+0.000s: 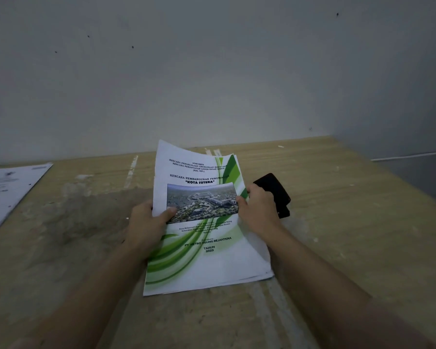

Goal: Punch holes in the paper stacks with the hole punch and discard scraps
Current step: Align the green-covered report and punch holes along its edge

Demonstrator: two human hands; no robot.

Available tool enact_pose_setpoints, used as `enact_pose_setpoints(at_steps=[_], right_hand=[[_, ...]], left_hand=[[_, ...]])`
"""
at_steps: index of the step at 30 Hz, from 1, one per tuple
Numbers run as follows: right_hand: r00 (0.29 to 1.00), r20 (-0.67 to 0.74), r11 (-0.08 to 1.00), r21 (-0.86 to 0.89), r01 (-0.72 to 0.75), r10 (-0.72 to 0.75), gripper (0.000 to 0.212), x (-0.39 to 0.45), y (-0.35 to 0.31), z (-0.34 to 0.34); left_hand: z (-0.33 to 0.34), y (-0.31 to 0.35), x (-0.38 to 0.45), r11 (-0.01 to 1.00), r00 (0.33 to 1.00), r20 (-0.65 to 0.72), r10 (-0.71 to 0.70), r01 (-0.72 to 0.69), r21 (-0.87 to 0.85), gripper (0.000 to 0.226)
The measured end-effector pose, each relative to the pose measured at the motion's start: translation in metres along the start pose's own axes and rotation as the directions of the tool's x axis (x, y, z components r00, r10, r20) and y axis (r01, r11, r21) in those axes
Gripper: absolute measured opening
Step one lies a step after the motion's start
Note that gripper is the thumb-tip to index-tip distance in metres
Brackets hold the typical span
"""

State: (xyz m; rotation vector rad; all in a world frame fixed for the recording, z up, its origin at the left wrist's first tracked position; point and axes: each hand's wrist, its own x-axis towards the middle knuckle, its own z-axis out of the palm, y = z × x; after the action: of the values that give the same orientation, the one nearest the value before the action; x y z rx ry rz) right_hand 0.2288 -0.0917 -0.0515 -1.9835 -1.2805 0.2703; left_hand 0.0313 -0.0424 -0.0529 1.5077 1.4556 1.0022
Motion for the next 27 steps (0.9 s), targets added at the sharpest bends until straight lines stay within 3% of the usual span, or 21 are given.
enact_pose_setpoints(at_steps=[3,6,9,13,20,27], right_hand=[[0.992,-0.025,0.948,-0.298,0.114,-0.127,0.027,-0.001,-0.007,-0.011],[0.965,-0.100,0.892,-0.415,0.183,-0.244,0.032,0.005,-0.005,-0.023],[0.972,-0.218,0.958,-0.286,0.026,-0.092,0.033,0.019,0.007,-0.034],[0.990,-0.018,0.988,-0.058,-0.144,0.143,0.037,0.035,0.028,-0.044],[0.986,0.080,0.989,0.010,-0.148,0.146,0.029,0.040,0.037,-0.045],[0.983,0.090,0.987,0.007,-0.161,0.160,0.030,0.044,0.039,-0.043]], left_hand=[[-0.001,-0.002,0.000,1.000,1.000,-0.013,0.025,-0.025,0.000,0.014],[0.000,-0.002,0.002,0.999,1.000,0.015,0.020,-0.021,0.029,0.017],[0.000,-0.001,0.004,0.999,1.000,0.026,-0.007,0.006,0.042,0.016],[0.004,0.000,0.005,0.999,0.999,0.029,-0.043,0.043,-0.018,0.012],[0.018,0.004,0.006,0.988,0.994,0.041,-0.101,0.105,-0.113,0.022],[0.030,0.008,0.001,0.995,0.996,0.053,-0.065,0.068,-0.070,0.015]])
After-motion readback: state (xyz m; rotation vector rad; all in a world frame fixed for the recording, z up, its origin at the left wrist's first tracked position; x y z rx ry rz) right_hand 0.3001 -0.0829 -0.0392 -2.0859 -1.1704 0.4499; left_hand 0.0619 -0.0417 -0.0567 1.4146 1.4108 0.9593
